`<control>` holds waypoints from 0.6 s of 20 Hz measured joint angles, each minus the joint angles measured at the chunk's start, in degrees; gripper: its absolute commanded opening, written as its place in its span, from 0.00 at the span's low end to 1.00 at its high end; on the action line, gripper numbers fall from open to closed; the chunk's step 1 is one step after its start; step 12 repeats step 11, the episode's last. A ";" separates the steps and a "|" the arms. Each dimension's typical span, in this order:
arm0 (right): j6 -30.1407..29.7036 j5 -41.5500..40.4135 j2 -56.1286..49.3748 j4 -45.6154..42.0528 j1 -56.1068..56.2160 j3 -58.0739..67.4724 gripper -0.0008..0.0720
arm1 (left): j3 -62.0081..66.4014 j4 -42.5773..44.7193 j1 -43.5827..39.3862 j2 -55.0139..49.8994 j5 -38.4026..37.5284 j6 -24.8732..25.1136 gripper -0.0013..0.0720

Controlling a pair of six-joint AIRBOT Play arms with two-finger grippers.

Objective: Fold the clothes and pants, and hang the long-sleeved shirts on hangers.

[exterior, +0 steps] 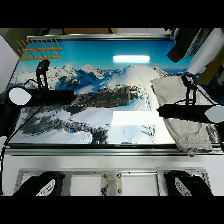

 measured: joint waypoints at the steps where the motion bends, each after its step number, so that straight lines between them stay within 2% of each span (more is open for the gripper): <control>1: 0.00 0.02 -0.02 0.00 0.02 0.00 0.04 | 0.35 -0.02 -0.07 -0.57 -0.66 0.13 0.03; 12: 0.00 0.15 -0.07 0.00 0.02 0.00 0.04 | -0.72 -0.04 -0.22 -1.99 -2.58 0.33 0.03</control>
